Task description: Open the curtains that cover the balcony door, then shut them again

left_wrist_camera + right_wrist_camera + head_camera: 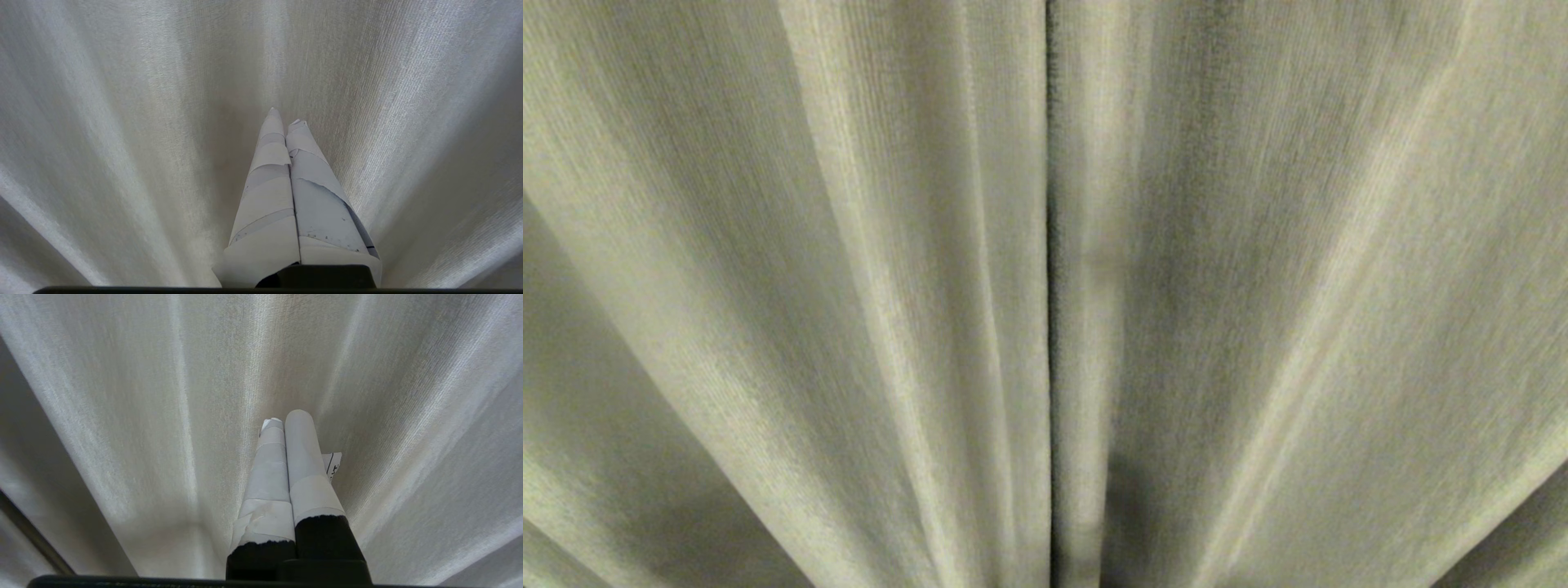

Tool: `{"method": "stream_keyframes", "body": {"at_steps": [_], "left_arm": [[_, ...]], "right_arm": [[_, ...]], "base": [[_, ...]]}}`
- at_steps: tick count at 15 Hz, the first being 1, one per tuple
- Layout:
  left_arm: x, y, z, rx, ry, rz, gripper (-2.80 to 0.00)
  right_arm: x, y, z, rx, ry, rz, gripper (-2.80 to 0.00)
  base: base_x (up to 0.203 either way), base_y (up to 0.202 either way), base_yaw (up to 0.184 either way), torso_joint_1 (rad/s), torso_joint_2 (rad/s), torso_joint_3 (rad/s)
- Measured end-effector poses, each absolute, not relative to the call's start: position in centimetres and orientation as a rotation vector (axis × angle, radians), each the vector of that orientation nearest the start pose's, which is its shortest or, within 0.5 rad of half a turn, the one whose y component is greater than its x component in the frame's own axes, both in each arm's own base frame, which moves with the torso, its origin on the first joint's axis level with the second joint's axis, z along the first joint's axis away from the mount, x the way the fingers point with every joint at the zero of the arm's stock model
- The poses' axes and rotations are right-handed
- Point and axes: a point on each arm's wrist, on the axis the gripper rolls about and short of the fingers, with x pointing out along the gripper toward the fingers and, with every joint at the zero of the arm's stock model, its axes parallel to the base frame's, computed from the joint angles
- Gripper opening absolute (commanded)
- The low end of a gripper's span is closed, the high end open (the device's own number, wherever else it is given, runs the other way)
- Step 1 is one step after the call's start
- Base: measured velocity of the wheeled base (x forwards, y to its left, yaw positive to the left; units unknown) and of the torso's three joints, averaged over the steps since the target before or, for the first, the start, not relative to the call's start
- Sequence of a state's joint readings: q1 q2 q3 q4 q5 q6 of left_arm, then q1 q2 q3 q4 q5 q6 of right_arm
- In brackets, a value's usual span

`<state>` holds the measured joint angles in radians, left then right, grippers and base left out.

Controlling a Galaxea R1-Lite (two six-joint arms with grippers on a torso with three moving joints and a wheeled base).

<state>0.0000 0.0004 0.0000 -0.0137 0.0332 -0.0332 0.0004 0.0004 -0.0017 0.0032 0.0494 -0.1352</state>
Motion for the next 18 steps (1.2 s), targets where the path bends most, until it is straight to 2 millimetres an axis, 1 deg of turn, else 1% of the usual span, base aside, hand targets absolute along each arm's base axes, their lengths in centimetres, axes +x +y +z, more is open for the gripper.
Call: {"method": "stream_keyframes", "body": {"at_steps": [18], "left_arm": [[-2.28, 0.07, 7.68, -0.033, -0.013, 0.033, -2.80]], "right_arm": [[-2.29, 0.12, 7.56, -0.134, -0.002, 0.051, -2.80]], "base": [[0.000, 0.000, 0.000, 0.000, 0.00, 0.000]]}}
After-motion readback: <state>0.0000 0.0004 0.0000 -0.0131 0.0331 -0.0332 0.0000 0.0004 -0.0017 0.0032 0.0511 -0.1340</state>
